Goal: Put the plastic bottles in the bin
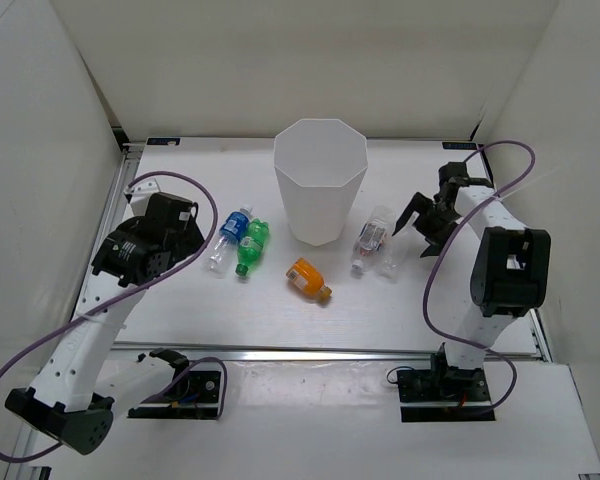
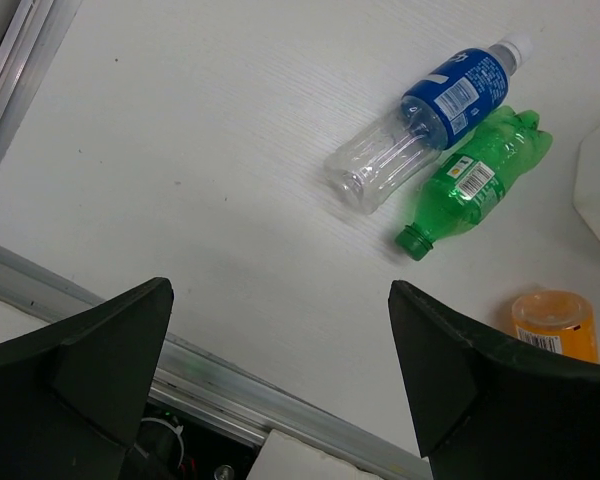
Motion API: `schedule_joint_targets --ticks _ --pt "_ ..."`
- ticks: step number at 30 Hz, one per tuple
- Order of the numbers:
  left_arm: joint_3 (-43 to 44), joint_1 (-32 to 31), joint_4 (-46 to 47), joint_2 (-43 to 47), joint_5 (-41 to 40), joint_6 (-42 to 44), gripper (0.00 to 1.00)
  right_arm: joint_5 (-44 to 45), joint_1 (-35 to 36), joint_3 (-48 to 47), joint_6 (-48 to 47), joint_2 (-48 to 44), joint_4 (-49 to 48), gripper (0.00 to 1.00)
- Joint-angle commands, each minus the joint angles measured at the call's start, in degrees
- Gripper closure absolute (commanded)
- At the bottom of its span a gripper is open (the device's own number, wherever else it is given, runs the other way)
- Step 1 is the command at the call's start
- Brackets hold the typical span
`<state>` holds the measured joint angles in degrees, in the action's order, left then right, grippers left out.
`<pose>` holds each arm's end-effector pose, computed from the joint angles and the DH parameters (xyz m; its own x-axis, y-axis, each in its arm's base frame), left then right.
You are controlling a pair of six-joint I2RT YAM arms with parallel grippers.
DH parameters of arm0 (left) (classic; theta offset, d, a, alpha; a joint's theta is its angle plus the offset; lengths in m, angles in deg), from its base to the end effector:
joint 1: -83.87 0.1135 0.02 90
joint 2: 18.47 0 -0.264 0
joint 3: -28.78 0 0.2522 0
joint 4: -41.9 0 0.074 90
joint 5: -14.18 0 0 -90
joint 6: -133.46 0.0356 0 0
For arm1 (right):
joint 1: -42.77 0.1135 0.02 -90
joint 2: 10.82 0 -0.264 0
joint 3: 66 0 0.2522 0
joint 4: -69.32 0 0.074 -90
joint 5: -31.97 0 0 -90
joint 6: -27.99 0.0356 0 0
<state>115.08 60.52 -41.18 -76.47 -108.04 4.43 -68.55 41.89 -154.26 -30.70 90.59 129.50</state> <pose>0.1564 -0.0469 0.3719 -0.6160 -0.3143 -0.7223 -0.4311 0.9019 -0.0248 0.3491 0.0011 0.2105 -0.8377 0.5239 -0.1542 0.4659 0.8329 0.2985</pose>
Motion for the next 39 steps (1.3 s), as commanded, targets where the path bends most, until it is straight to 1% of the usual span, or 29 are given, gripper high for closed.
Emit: schedule_joint_targets --ticks 1,6,7,9,10,12,13,14,16,17,18,19,20,21,22,24,25,26,29,30,31,32,33,34,35,36,37,39 --pt "-0.3 0.3 -2.3 2.3 -0.6 -2.0 0.0 -0.2 -0.1 -2.2 -1.3 2.2 -1.5 0.01" --pt "-0.8 0.3 -3.5 2.8 0.0 -2.5 0.0 0.4 -0.1 -2.2 -1.8 6.2 -2.0 0.01" --pt "-0.8 0.3 -3.5 2.8 0.0 -2.5 0.0 0.4 -0.1 -2.2 -1.8 7.0 -2.0 0.04" --pt "-1.3 0.3 -3.5 2.8 0.5 -3.1 0.0 0.9 -0.7 -1.7 -1.8 7.7 -2.0 0.09" --pt "-1.3 0.3 -3.5 2.8 0.5 -3.1 0.0 0.9 -0.7 -1.7 -1.8 8.5 -2.0 0.15" --pt "-1.3 0.3 -3.5 2.2 1.0 -3.1 0.0 0.9 -2.1 -1.7 -1.8 8.5 -2.0 0.25" --pt "-1.3 0.3 -3.5 2.2 1.0 -3.1 0.0 1.5 -2.1 -0.7 -1.8 8.5 -2.0 0.35" --pt "-1.3 0.3 -3.5 1.7 1.0 -3.1 0.0 2.3 -3.0 0.0 -1.8 8.5 -1.5 0.41" --pt "-1.3 0.3 -3.5 1.7 1.0 -3.1 0.0 3.5 -3.8 1.5 -1.8 5.3 -1.5 0.51" --pt "-1.3 0.3 -3.5 1.7 1.0 -3.1 0.0 4.1 -4.5 2.2 -1.3 3.8 -0.7 0.59" --pt "-1.9 0.3 -3.5 1.1 1.0 -3.1 0.0 4.8 -4.5 2.8 -0.6 2.1 0.2 0.62" --pt "-1.9 0.3 -2.9 1.1 1.0 -3.1 0.0 6.1 -5.2 2.8 -0.6 -1.7 0.9 0.65" --pt "-1.9 0.3 -2.9 1.1 1.0 -3.8 0.0 6.1 -5.2 2.8 0.0 -3.8 2.3 0.69" --pt "-1.9 0.3 -2.9 1.1 1.0 -4.6 0.0 6.1 -5.8 1.0 0.8 -7.8 2.9 0.71" --pt "-2.5 0.8 -2.4 1.1 1.0 -4.7 0.0 5.1 -6.6 -0.5 1.3 -9.6 3.4 0.71" --pt "-3.3 0.9 -1.0 1.1 1.0 -4.7 0.0 1.2 -6.6 -5.8 3.1 -12.3 6.4 0.74" --pt "-4.0 0.9 0.5 1.7 1.5 -4.7 0.0 -0.6 -6.6 -9.0 4.0 -12.3 7.1 0.74" --pt "-6.2 0.9 1.7 2.4 2.3 -4.7 0.0 -2.6 -5.3 -15.2 5.0 -13.1 7.1 0.76" --pt "-8.6 0.9 5.0 2.4 2.3 -4.7 0.0 -5.8 -2.0 -25.2 9.0 -13.6 5.4 0.76" --pt "-8.6 0.9 5.7 2.4 2.8 -4.7 0.0 -6.4 0.3 -32.8 9.6 -11.7 4.7 0.74" --pt "-8.6 0.9 6.3 2.4 2.8 -4.0 0.0 -6.4 1.6 -37.3 10.2 -10.2 4.7 0.74" --pt "-8.6 0.9 7.0 2.4 4.4 -3.3 0.0 -7.5 3.9 -42.0 10.2 -8.3 4.7 0.74" --pt "-8.6 0.9 8.0 1.3 5.3 -1.8 0.0 -9.3 5.2 -51.4 9.6 -3.9 4.7 0.74" --pt "-8.6 0.9 8.1 0.7 5.9 -1.8 0.0 -10.0 6.3 -55.9 9.0 -1.5 4.7 0.73" --pt "-7.9 0.9 8.1 -0.1 5.9 -1.8 0.0 -10.9 8.2 -59.6 9.0 2.8 4.7 0.73" --pt "-7.3 0.9 8.1 -1.0 5.9 -1.8 0.0 -11.8 9.0 -62.6 9.0 4.5 4.7 0.73" --pt "-6.3 0.9 6.9 -2.9 5.9 -1.8 0.0 -13.1 9.8 -64.8 9.6 5.8 2.6 0.73" --pt "-4.5 1.4 6.4 -4.9 6.7 -0.9 0.0 -14.0 12.9 -63.9 9.6 7.4 0.0 0.71"
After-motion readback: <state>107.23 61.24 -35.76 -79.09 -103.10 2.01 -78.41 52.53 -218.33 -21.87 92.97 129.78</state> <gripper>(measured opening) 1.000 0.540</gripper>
